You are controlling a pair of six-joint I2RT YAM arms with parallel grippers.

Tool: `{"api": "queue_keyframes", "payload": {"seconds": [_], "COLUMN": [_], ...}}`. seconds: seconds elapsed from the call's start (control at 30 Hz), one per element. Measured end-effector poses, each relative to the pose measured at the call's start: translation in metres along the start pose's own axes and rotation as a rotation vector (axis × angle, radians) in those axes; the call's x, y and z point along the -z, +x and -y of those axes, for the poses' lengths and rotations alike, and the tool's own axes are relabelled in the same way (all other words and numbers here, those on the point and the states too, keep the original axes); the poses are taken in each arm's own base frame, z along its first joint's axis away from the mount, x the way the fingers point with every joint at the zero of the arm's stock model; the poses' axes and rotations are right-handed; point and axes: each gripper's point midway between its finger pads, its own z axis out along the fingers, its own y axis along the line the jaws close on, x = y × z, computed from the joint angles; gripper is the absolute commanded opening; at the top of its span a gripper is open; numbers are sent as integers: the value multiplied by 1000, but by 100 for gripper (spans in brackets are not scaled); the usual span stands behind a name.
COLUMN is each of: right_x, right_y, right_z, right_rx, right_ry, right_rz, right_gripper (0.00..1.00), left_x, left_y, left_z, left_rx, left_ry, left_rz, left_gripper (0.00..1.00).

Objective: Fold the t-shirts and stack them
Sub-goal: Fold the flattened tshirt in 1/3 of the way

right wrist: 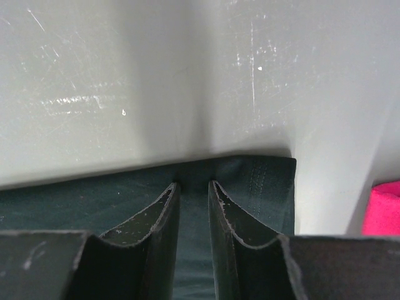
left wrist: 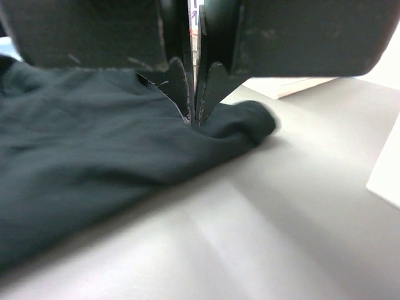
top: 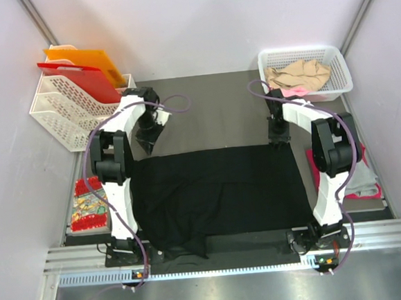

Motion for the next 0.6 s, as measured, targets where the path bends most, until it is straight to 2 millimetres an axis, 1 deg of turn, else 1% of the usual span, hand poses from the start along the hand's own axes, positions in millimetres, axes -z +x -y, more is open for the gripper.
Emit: {"api": "queue_keyframes", "payload": {"seconds": [0.1,0.17,0.23,0.33,0.47,0.53,0.6], "right_x": [0,1,1,1,2,1,2], "right_y": [0,0,0,1,1,1,2], "right_z": [0,-1,-1,-2,-3,-3,-3], "right_rx": [3,5,7,11,12,11,12], "right_ry": [5,7,9,9,4,2,-1], "right_rz": [-18,-23,-22,-19,4,12,20], "right_gripper": [25,25,25,25,25,25,25], "left_x": [-3,-12,-21,-30,-34,-36,-39], "left_y": [6,19,33,50,69,71,66], "left_z": [20,35,42,45,47,46,41], "left_rx": [-41,-64,-66,-54,-31,-16,-6], "left_ry": [25,57,86,107,105,82,45], "left_rz": [-19,-65,-117,-170,-206,-189,-150], "left_gripper": [6,6,6,0,0,0,0]}}
